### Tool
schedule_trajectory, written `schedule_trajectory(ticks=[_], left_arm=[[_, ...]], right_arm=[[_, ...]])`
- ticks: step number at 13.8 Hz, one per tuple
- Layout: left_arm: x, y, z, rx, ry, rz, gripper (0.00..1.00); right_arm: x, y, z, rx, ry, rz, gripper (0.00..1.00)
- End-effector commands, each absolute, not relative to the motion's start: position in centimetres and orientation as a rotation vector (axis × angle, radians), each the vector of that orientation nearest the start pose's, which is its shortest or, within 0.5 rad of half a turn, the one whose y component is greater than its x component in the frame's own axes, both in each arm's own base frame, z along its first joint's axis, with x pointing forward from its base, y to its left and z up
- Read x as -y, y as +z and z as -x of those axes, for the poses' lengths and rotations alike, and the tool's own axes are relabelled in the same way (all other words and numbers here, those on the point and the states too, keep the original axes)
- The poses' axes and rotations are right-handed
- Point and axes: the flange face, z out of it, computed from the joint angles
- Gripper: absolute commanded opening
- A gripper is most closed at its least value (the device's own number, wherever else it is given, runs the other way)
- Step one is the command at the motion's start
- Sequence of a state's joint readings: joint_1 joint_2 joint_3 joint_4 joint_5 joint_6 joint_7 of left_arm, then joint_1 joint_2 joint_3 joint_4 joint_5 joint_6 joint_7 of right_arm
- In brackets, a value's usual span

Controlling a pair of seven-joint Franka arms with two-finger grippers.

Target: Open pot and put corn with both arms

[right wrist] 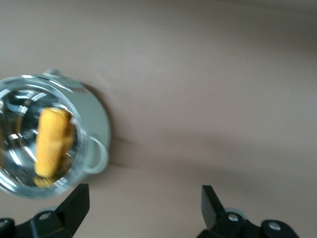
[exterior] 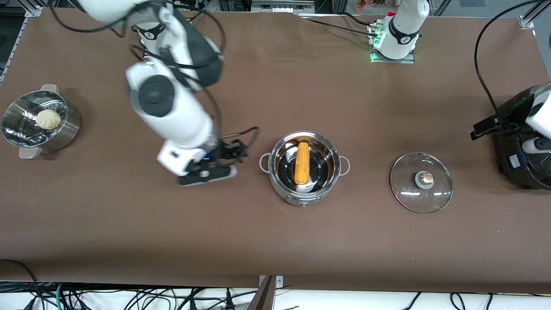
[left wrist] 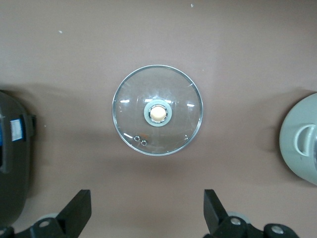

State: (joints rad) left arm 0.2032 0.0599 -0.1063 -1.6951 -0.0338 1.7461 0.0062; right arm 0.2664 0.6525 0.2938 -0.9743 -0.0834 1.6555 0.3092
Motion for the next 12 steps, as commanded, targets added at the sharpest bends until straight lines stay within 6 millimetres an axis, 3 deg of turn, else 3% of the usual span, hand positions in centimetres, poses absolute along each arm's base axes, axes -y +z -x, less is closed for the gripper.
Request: schedule_trajectory(ticks=[1,3,6,7,9,10,12], left_arm=[[-5.2,56.0,-56.8,0.141,0.018,3.155,1.0],[-5.3,60.0,-57.2,0.111,-0.045,3.097,1.0],[-5.5,62.1,-57.8,0.112,-0.108,3.106,1.0],[-5.1,62.0,-57.9,0.103,-0.106,3.11,1.0],[-3.6,62.1,-57.6,0.071,-0.06,3.115,1.0],[-0.4,61.9,-57.6,-0.002,-0.037,3.105,1.0],[-0.3,61.9,-57.3,0.064,0.001,3.096,1.0]], right_arm=[[-25.1,52.6,-65.7,0.275,0.139,3.045,1.0],[-21.4,54.7,-65.2,0.205,0.166,3.128,1.0],[-18.7,55.2,-64.6,0.165,0.25,3.238,1.0],[-16.2,55.3,-64.6,0.091,0.299,3.243,1.0],[-13.7,54.5,-63.4,0.03,0.355,3.272,1.0],[-10.7,55.2,-63.2,-0.042,0.26,3.255,1.0],[-8.8,54.7,-61.1,-0.107,0.107,3.205,1.0]])
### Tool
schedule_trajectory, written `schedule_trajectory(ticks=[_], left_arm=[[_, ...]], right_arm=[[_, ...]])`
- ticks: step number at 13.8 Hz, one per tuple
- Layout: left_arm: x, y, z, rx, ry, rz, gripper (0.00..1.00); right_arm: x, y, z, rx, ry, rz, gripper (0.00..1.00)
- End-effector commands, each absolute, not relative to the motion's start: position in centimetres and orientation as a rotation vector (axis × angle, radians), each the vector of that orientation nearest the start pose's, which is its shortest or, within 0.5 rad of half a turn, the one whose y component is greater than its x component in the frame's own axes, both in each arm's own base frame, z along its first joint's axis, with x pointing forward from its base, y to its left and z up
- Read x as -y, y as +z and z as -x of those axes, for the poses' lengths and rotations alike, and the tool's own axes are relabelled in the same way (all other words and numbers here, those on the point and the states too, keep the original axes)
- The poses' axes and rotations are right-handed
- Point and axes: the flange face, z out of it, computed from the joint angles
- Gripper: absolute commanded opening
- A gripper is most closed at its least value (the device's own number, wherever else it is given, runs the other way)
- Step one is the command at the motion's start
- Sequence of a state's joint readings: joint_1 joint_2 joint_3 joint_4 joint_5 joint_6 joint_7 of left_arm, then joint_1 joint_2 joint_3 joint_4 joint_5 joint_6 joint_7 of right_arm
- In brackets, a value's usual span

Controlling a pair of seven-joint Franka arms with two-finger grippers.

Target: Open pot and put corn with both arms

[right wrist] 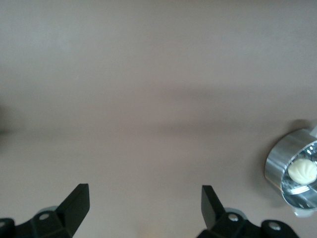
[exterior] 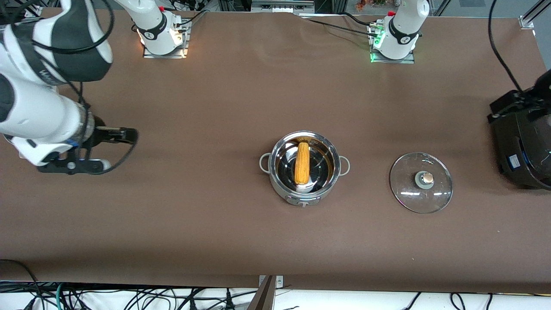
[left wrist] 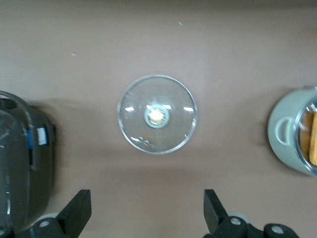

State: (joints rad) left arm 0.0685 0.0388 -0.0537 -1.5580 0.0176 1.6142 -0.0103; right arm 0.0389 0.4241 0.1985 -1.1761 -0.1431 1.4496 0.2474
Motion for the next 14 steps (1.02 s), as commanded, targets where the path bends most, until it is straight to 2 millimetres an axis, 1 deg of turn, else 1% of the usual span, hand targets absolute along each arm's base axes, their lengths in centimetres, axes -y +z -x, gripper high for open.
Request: schedule_trajectory(ticks=[1,2,3,4,5,6,7,9,11,12,14], left_arm=[[-0.7,62.4,-57.3,0.076,-0.016,3.095,1.0],[-0.6,62.9,-57.3,0.083,-0.03,3.101,1.0],[-0.1,62.8,-57.3,0.081,-0.028,3.104,1.0],[0.7,62.8,-57.3,0.098,-0.03,3.097,1.0],[0.9,62.9,-57.3,0.11,-0.033,3.096,1.0],[0.6,63.1,-57.2,0.113,-0.037,3.096,1.0],[0.5,63.1,-57.1,0.115,-0.035,3.096,1.0],[0.4,63.1,-57.2,0.118,-0.035,3.094,1.0],[0.7,63.0,-57.2,0.113,-0.03,3.095,1.0],[0.7,63.0,-57.2,0.113,-0.033,3.095,1.0],[0.6,63.2,-57.1,0.111,-0.037,3.095,1.0]], right_arm=[[-7.8,54.2,-60.3,-0.128,0.053,3.207,1.0],[-7.8,54.6,-59.8,-0.127,0.027,3.219,1.0],[-7.3,55.5,-58.9,-0.136,0.049,3.245,1.0],[-6.6,57.0,-57.8,-0.15,0.063,3.249,1.0],[-5.3,58.7,-56.7,-0.199,0.066,3.248,1.0],[-5.1,59.5,-56.1,-0.203,0.072,3.248,1.0],[-5.0,59.5,-55.8,-0.209,0.095,3.248,1.0],[-4.8,58.8,-55.4,-0.218,0.128,3.237,1.0],[-5.1,58.6,-54.8,-0.214,0.124,3.235,1.0],[-5.3,58.3,-54.9,-0.211,0.138,3.221,1.0],[-5.5,57.2,-55.9,-0.202,0.169,3.209,1.0]])
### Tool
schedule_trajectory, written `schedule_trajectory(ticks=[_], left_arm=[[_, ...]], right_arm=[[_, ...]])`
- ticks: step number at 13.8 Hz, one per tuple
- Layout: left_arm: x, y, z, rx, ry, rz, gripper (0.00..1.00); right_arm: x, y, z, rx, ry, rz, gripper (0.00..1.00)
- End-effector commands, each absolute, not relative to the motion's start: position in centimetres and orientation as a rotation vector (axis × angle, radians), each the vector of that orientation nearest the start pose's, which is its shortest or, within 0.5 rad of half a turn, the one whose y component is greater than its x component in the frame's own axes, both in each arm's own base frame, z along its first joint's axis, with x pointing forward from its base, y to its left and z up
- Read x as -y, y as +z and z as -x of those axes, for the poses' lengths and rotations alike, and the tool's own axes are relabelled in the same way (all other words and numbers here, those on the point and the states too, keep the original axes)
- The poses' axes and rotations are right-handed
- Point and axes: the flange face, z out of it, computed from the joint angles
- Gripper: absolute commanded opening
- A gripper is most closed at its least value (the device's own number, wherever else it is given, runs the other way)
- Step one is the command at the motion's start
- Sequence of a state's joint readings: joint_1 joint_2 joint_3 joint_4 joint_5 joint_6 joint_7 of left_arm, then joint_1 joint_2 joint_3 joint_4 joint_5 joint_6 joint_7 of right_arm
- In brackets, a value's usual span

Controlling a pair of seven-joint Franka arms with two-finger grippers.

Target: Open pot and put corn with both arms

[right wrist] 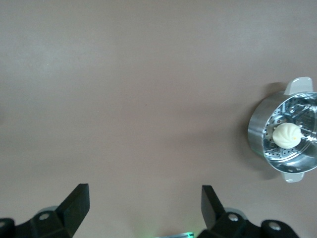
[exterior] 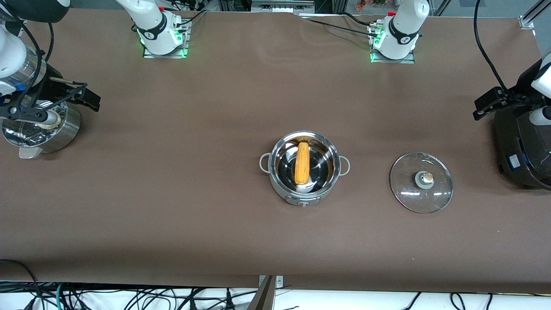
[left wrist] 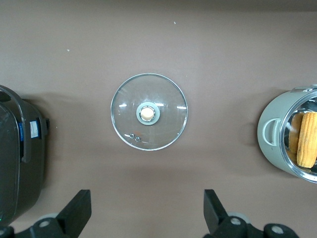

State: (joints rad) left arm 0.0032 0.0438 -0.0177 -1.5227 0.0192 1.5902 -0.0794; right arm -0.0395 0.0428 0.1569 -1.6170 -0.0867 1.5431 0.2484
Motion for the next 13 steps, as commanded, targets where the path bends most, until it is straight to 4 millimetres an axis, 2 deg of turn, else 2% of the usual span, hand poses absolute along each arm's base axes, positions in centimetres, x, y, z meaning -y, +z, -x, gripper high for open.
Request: schedule_trajectory(ticks=[1,2,5,13], left_arm=[[0.54,63.42,-57.17,0.118,-0.044,3.099,1.0],[0.89,64.14,-57.17,0.128,-0.067,3.109,1.0],[0.59,63.9,-56.95,0.138,-0.021,3.121,1.0],[0.45,63.97,-56.95,0.145,-0.022,3.132,1.0]], right_arm=[[-5.38,57.31,-56.52,-0.2,0.17,3.204,1.0],[-5.27,57.22,-57.0,-0.183,0.171,3.202,1.0],[-5.14,56.99,-57.28,-0.058,0.18,3.204,1.0],[-5.49,56.84,-57.29,-0.047,0.182,3.204,1.0]])
